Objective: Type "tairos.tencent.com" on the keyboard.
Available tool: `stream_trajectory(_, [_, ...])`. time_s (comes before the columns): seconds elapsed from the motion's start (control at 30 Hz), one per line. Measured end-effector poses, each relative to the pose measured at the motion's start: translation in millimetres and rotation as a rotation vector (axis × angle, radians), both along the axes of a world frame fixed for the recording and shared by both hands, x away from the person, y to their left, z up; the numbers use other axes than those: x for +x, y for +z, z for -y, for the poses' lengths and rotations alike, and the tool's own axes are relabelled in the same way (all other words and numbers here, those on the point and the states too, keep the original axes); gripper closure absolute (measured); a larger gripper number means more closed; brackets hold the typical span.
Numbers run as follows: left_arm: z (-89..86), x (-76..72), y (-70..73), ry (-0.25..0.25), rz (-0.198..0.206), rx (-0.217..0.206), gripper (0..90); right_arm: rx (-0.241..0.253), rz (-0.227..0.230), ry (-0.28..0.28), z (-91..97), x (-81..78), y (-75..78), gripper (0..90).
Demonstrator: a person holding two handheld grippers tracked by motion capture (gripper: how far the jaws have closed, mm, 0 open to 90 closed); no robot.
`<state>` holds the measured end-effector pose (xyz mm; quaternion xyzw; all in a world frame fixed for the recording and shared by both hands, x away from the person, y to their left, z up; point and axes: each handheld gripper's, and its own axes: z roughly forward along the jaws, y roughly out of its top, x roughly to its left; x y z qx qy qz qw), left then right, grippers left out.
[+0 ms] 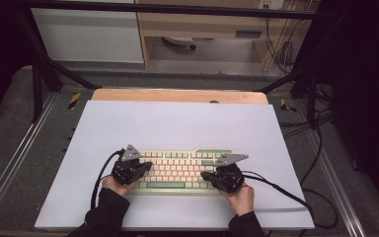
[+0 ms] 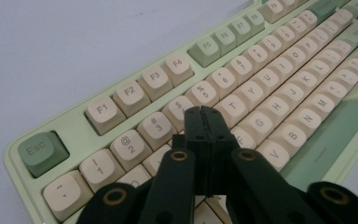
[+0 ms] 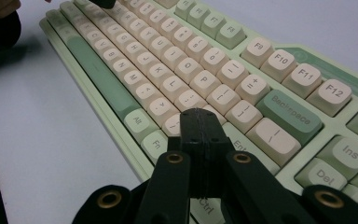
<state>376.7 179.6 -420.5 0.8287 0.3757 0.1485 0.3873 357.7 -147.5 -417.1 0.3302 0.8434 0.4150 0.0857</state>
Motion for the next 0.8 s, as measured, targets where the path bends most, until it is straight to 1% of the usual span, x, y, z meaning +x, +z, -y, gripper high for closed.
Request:
stream_trajectory(0.17, [0.5,1.5,-2.4,0.011,-0.008,0.004,89.7,-0.001,0.000,0.000,0.0,0.0,0.0,90.0])
stream_trajectory(0.23, [0.9,2.0,-3.2,0.010,-0.007,0.011,89.7,-0.001,0.000,0.000,0.1,0.0,0.1,90.0])
stream_trajectory(0.7, [1.8,1.9,-5.9,0.003,-0.011,0.004,89.7,-0.002,0.001,-0.001,0.4,0.0,0.4,90.0])
stream_trajectory(0.77, [2.4,2.3,-7.2,0.001,-0.018,0.015,89.6,-0.002,0.002,-0.001,0.5,0.0,0.5,90.0])
stream_trajectory(0.8, [2.3,2.2,-7.5,0.000,-0.016,0.011,89.7,-0.002,0.001,-0.001,0.5,-0.2,0.6,90.0])
